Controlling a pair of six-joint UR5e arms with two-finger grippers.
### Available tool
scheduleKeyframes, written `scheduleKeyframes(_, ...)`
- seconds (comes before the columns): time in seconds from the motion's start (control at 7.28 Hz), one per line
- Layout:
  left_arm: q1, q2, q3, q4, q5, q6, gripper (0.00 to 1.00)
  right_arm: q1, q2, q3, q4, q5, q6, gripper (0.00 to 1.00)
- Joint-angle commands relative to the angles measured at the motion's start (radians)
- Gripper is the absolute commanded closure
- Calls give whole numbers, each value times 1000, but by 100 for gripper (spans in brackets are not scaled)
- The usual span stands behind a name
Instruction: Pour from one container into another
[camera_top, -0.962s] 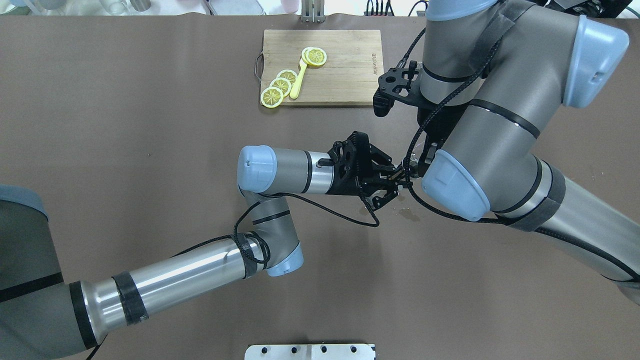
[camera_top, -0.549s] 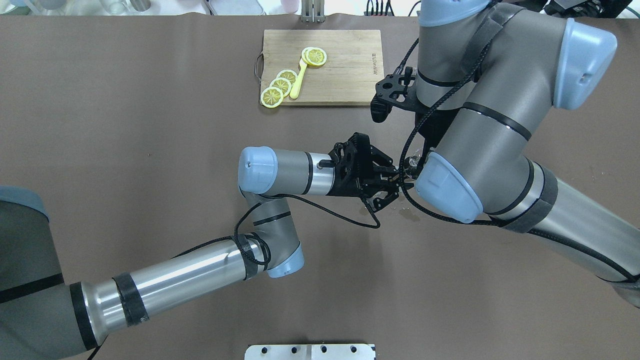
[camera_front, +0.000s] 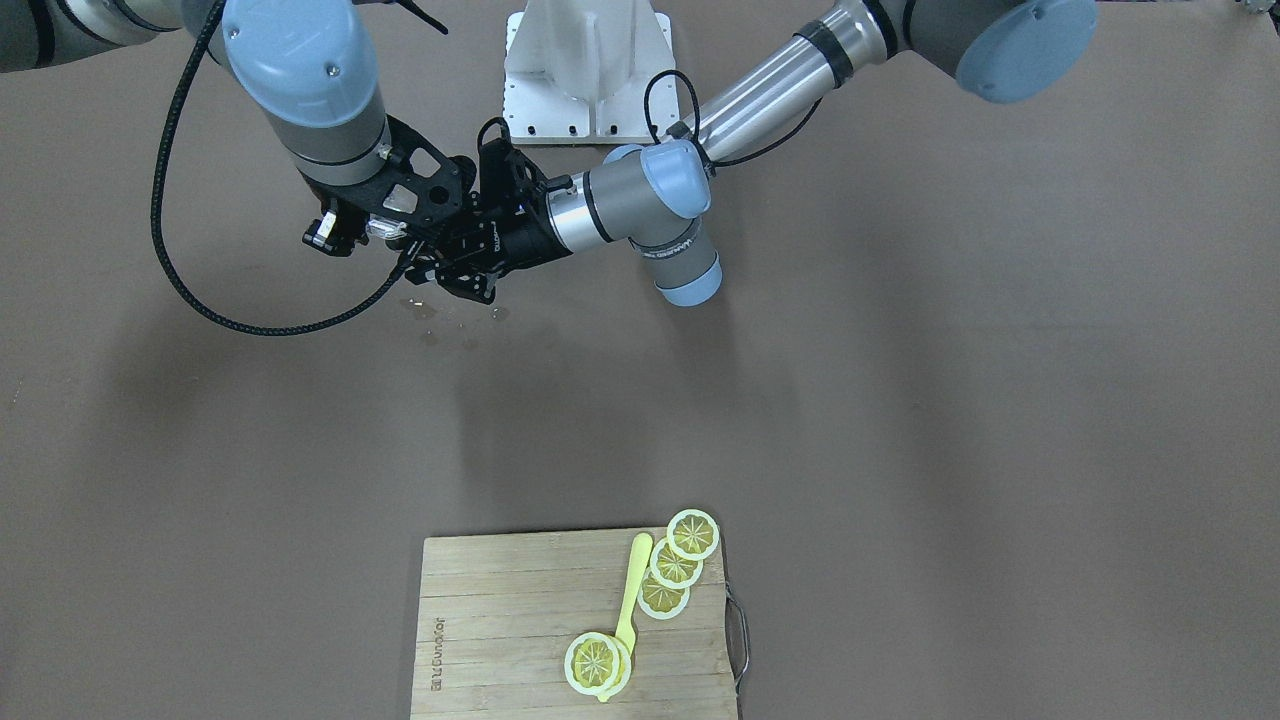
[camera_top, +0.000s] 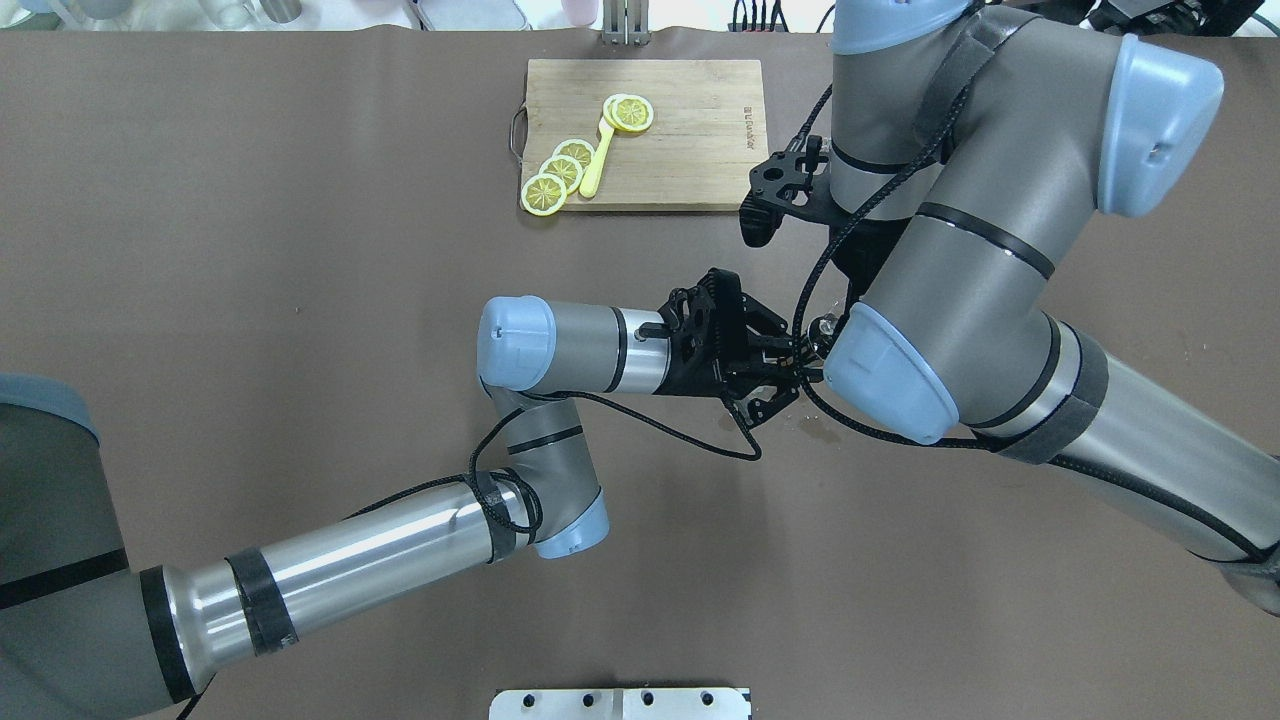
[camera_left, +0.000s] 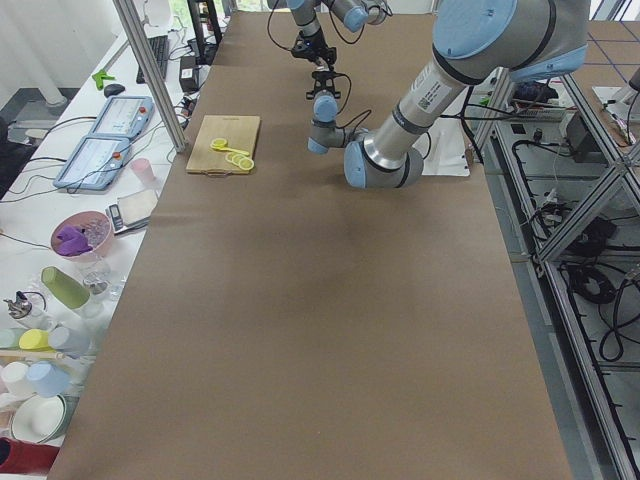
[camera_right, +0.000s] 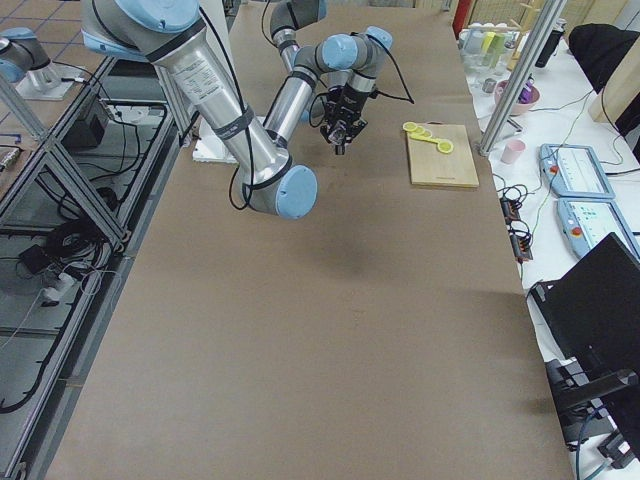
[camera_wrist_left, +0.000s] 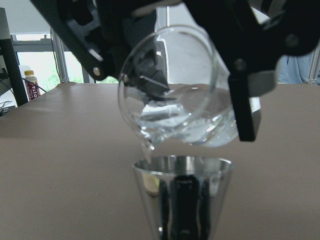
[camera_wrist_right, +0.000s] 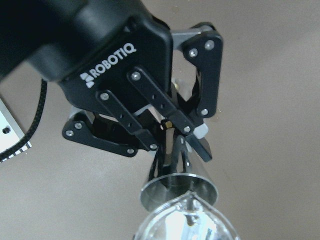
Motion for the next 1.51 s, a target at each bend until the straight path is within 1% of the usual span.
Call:
scheduleKeyframes(0.0, 3, 0, 0, 0, 0, 0, 100, -1, 18, -3, -47, -2, -40, 100)
scheduleKeyframes(0.14, 3, 0, 0, 0, 0, 0, 100, 1, 26, -5, -58, -14, -56, 100)
scheduleKeyframes(0.55, 3, 0, 0, 0, 0, 0, 100, 2, 17, 6, -60, -14, -60, 100)
scheduleKeyframes(0.96, 3, 0, 0, 0, 0, 0, 100, 7, -21, 96, -45, -12, -59, 100)
scheduleKeyframes(1.1, 3, 0, -2, 0, 0, 0, 100, 7, -55, 127, 3, -12, -44, 100)
scheduleKeyframes(1.24, 3, -1, -2, 0, 0, 0, 100, 7, -72, 136, 33, -14, -42, 100)
scheduleKeyframes(1.37, 3, -1, -2, 0, 0, 0, 100, 9, -75, 148, 41, -14, -43, 100)
